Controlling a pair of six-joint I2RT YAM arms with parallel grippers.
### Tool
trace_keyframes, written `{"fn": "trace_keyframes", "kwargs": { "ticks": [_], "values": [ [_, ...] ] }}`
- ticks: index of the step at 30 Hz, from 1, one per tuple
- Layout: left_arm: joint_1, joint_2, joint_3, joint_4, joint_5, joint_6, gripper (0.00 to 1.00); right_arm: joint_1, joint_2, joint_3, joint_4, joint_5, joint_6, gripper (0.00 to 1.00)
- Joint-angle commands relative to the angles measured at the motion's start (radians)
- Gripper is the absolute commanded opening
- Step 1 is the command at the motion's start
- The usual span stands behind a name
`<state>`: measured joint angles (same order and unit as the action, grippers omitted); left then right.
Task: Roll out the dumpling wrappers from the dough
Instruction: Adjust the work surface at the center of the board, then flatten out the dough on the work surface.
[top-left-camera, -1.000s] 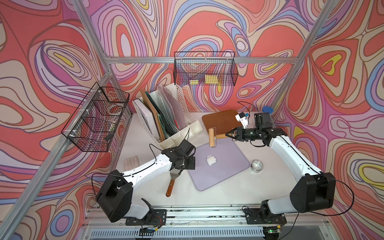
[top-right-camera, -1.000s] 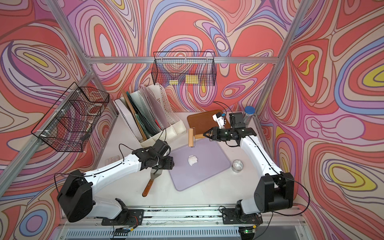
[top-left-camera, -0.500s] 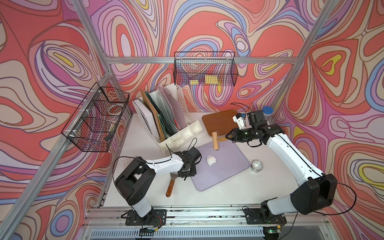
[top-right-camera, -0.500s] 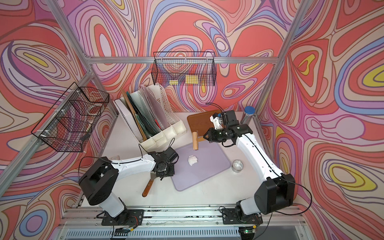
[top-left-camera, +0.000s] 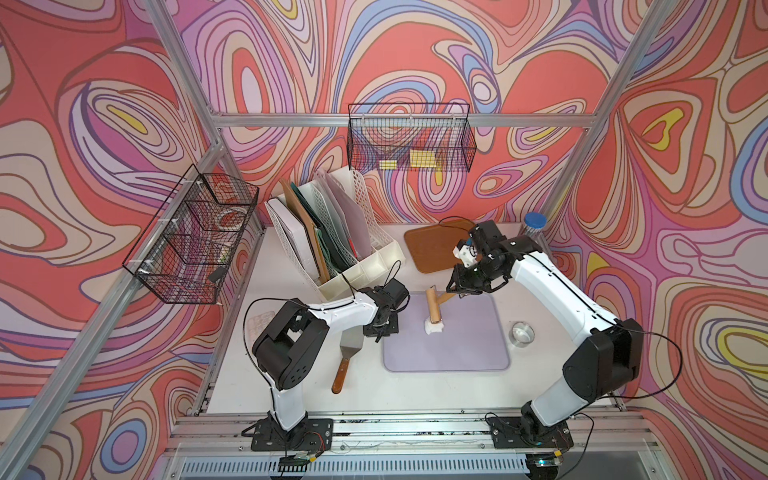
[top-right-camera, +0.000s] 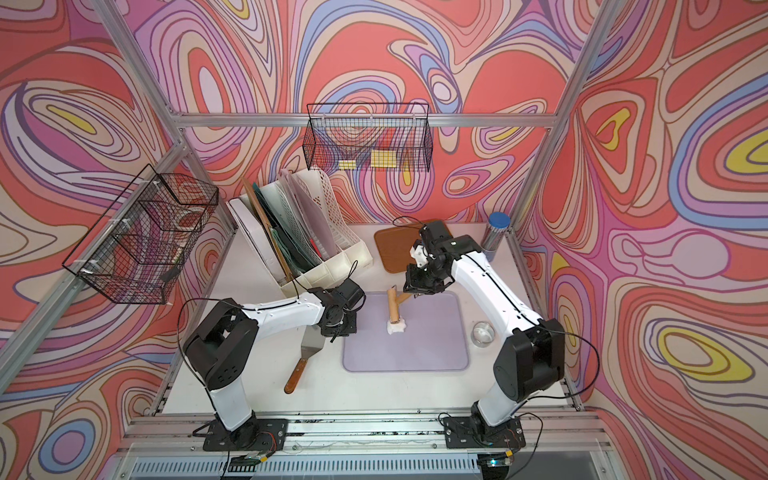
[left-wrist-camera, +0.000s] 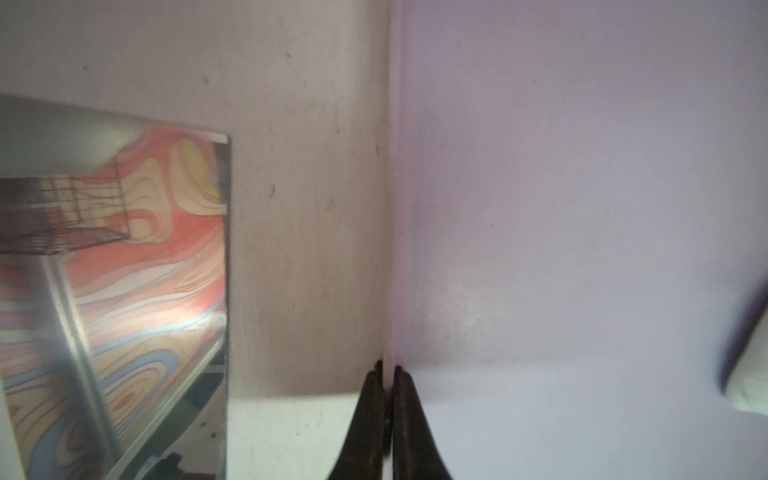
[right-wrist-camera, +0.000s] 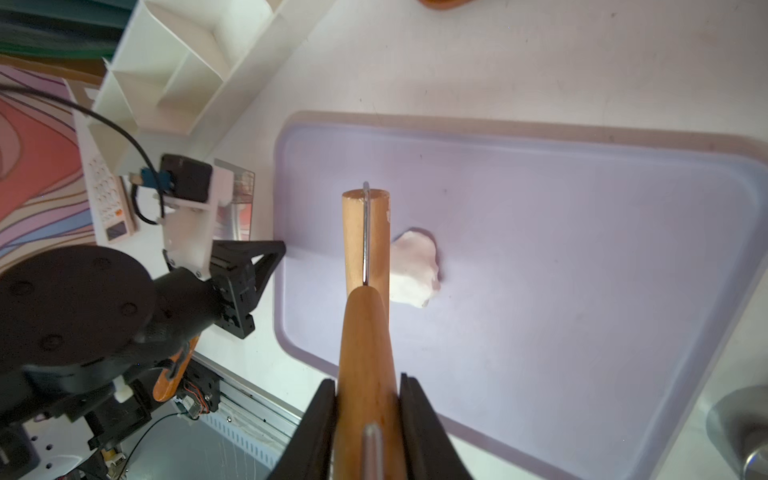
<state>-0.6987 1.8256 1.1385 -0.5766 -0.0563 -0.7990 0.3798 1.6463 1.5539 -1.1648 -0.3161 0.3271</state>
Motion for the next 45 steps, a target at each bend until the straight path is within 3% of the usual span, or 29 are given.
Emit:
{"fn": "trace_keyframes", "kwargs": {
  "ticks": [1,12,18,24,28,36,45],
  "values": [
    [0.028,0.020,-0.029,-0.039,-0.090,-0.005,0.00,0.041,0.017,0.038,-0.090,0.081,0.057,0.00],
    [0.034,0.003,-0.064,-0.015,-0.081,-0.057,0.00,0.115,0.066,0.006,0.025,0.213,0.181,0.00],
    [0.034,-0.015,-0.068,-0.016,-0.058,-0.070,0.00,0.123,0.119,-0.020,0.009,0.211,0.164,0.00],
    [0.035,-0.017,-0.078,-0.006,-0.040,-0.075,0.00,0.146,0.220,-0.057,-0.024,0.315,0.166,0.00],
    [0.034,-0.027,-0.083,-0.002,-0.045,-0.074,0.00,0.154,0.268,-0.074,0.007,0.288,0.160,0.00],
    [0.034,-0.045,-0.095,-0.001,-0.048,-0.071,0.00,0.133,0.336,-0.144,0.153,0.084,0.152,0.00],
    [0.035,-0.057,-0.099,-0.015,-0.055,-0.072,0.00,0.105,0.348,-0.132,0.140,0.142,0.119,0.00]
  ]
}}
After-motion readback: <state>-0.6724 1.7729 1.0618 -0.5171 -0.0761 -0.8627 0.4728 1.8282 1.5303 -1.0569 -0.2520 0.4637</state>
